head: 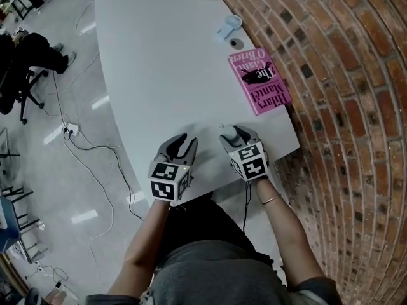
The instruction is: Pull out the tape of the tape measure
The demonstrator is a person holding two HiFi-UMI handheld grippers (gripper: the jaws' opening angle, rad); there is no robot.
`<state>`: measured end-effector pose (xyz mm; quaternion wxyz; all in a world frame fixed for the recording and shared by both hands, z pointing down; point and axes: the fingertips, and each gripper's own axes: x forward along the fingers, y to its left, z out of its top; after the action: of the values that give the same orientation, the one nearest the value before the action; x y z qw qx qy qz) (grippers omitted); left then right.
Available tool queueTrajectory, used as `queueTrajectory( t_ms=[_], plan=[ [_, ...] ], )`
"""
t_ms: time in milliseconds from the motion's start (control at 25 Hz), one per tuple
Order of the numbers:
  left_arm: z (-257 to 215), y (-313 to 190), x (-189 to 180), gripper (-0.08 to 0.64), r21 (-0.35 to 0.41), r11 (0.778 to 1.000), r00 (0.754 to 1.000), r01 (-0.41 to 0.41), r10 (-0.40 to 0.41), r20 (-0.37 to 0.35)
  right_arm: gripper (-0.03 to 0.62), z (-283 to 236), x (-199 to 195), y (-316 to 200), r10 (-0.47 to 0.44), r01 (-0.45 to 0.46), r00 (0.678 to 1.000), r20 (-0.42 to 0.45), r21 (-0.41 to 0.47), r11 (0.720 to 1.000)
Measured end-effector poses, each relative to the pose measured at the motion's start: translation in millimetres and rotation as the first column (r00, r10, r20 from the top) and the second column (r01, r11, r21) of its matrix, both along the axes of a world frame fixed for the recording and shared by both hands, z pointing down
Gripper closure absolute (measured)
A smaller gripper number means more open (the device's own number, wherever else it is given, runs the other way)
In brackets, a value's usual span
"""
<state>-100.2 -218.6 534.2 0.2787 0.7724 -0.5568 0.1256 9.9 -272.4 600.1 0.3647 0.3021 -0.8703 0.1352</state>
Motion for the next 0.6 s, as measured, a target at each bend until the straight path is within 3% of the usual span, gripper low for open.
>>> queueTrajectory(
  t_ms=[360,600],
  plan=[
    [-12,0,8,0.43,0.03,0.998,0.999,-0.052,0.052,0.015,0.37,-28,13,9,-0.047,0.048,0.999,-0.014,0.105,0.993],
    [-25,-7,30,0.43,0.065,0.987,0.989,-0.146,0.144,0.044,0.37,-59,29,20,-0.057,0.062,0.998,-0.031,0.202,0.977]
  ],
)
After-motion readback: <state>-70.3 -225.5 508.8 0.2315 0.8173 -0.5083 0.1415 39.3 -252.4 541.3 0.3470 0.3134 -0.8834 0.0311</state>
